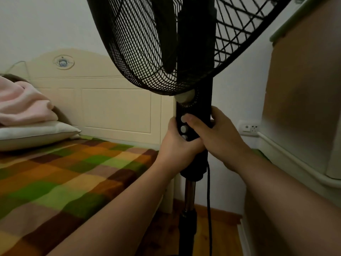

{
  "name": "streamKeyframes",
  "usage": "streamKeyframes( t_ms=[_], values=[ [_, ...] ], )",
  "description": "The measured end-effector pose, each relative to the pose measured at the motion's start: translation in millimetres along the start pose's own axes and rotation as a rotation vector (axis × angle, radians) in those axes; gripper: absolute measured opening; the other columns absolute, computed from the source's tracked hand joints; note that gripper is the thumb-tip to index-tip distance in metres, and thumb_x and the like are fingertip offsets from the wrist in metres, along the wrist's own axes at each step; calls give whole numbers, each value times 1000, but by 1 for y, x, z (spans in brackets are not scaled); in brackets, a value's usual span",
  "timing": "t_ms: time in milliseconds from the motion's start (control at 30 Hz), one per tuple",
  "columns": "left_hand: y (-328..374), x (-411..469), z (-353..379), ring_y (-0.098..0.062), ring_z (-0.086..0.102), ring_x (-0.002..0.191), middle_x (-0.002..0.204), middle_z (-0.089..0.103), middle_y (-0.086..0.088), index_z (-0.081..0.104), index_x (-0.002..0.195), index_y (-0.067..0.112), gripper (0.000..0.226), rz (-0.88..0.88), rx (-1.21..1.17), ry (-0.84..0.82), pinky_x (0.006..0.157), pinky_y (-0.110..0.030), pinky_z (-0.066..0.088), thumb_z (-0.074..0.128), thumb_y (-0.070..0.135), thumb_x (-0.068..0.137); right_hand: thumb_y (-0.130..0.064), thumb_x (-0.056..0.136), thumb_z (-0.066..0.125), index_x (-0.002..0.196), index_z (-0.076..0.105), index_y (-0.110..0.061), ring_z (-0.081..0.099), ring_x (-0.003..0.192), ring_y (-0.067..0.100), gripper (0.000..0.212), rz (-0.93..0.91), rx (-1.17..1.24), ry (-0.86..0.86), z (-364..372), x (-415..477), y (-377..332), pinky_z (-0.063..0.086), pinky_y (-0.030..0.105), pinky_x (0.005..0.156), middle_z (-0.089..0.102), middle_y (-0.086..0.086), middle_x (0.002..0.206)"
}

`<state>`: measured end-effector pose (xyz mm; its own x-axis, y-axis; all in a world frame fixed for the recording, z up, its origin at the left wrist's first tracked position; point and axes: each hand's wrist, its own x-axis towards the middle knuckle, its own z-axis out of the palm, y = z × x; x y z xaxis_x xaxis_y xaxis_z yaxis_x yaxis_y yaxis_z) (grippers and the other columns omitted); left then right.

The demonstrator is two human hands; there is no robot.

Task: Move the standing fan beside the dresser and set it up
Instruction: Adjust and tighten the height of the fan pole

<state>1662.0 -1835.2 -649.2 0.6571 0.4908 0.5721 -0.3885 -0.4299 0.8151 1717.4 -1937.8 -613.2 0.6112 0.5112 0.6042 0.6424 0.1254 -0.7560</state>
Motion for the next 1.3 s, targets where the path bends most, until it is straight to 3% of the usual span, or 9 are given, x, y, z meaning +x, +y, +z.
streamKeyframes(
  t_ms=[100,267,467,600,733,933,1100,1200,1300],
  values=[
    [2,-3,2,0,71,86,101,69,12,45,123,31,58,8,34,34,65,-16,58,82,30,79,-45,89,67,122,58,-32,69,93,1,37,10,31,-41,-3,2,3,55,19,79,70,-14,105],
    [3,-7,6,-7,72,89,101,70,10,43,122,34,58,10,68,78,75,-33,63,80,34,78,-48,87,67,127,58,-34,70,92,-1,43,29,54,-115,-9,4,6,55,19,79,72,-13,106],
    [3,-11,14,-10,71,86,99,68,10,38,125,34,61,30,112,148,72,-36,63,78,34,79,-58,68,72,129,58,-33,70,104,10,67,84,153,-224,-18,7,9,54,38,99,73,-9,114],
    [2,-10,15,-11,71,88,101,68,9,38,125,33,63,37,125,135,74,-40,63,79,34,78,-51,68,72,119,61,-34,71,104,12,55,104,250,-266,-21,7,10,54,37,97,74,-6,112],
    [-2,-6,1,-7,73,95,107,71,7,44,126,29,69,11,11,6,81,-38,63,88,24,73,-50,83,68,124,60,-30,72,98,8,46,113,254,-176,-8,-1,14,56,30,87,74,-6,109],
    [-11,-3,-10,-11,72,103,112,74,1,54,126,20,63,-11,-62,-106,91,-38,60,87,10,73,-50,92,59,124,47,-40,66,79,-9,36,63,165,192,21,-19,20,49,8,64,66,-18,97],
    [-13,-8,-11,-11,74,97,101,78,2,65,109,21,40,-3,-95,-208,78,-21,58,76,-5,81,-48,98,50,136,48,-40,63,99,-4,38,-2,79,165,23,-25,25,49,14,81,66,-18,111],
    [-11,-9,-10,-11,74,97,103,77,0,64,112,20,39,9,-102,-192,77,-21,58,76,-3,83,-44,100,49,126,51,-46,63,98,-5,26,-22,62,127,19,-24,24,50,17,84,67,-22,107],
    [-13,-9,-8,-12,74,98,105,77,-1,62,116,18,40,8,-108,-171,78,-22,59,77,0,83,-44,100,49,128,51,-45,64,100,-2,28,-15,73,88,14,-23,23,51,19,85,68,-19,111]
  ],
)
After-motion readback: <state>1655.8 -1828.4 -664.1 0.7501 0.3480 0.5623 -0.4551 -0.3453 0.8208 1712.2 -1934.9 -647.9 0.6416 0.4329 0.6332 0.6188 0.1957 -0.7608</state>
